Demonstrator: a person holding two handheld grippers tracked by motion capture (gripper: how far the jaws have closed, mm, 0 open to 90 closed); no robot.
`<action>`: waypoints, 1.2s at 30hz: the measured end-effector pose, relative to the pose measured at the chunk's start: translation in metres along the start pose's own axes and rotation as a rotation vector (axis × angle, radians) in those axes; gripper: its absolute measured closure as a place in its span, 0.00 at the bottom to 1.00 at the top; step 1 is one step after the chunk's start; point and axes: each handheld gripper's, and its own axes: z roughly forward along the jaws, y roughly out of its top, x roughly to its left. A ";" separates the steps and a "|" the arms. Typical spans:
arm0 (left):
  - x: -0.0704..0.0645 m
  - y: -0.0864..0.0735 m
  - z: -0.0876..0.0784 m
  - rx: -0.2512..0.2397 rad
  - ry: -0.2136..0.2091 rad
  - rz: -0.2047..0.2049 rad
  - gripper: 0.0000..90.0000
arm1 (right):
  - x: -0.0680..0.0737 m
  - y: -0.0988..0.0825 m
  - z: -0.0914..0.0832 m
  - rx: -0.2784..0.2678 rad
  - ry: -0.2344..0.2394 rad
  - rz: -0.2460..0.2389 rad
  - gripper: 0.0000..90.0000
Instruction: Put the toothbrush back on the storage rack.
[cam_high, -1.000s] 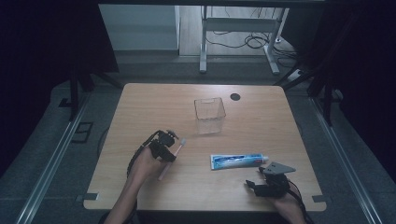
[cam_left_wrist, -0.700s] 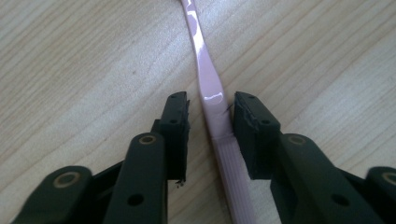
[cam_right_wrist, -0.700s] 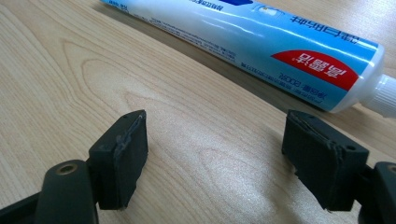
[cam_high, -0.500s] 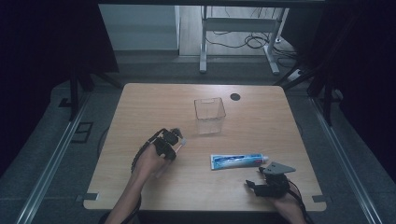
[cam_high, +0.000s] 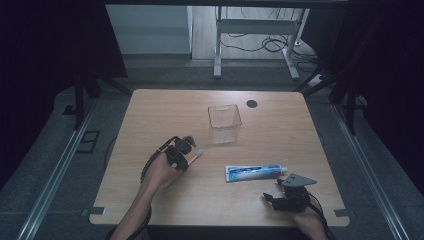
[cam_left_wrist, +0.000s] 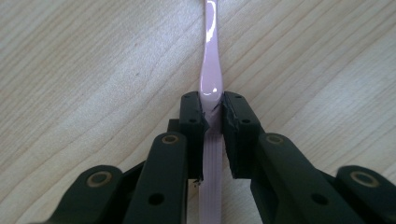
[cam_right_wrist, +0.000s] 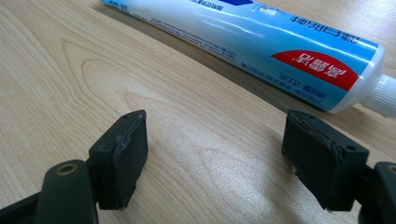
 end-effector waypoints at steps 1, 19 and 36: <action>-0.001 0.000 -0.001 -0.006 -0.002 0.000 0.88 | 0.000 0.000 0.000 0.000 0.000 0.000 0.25; -0.002 0.008 -0.038 -0.142 -0.023 0.015 0.88 | 0.000 0.000 0.000 -0.001 0.000 -0.001 0.25; -0.002 0.020 -0.072 -0.259 -0.023 0.029 0.88 | 0.000 0.000 0.000 -0.001 0.000 -0.002 0.25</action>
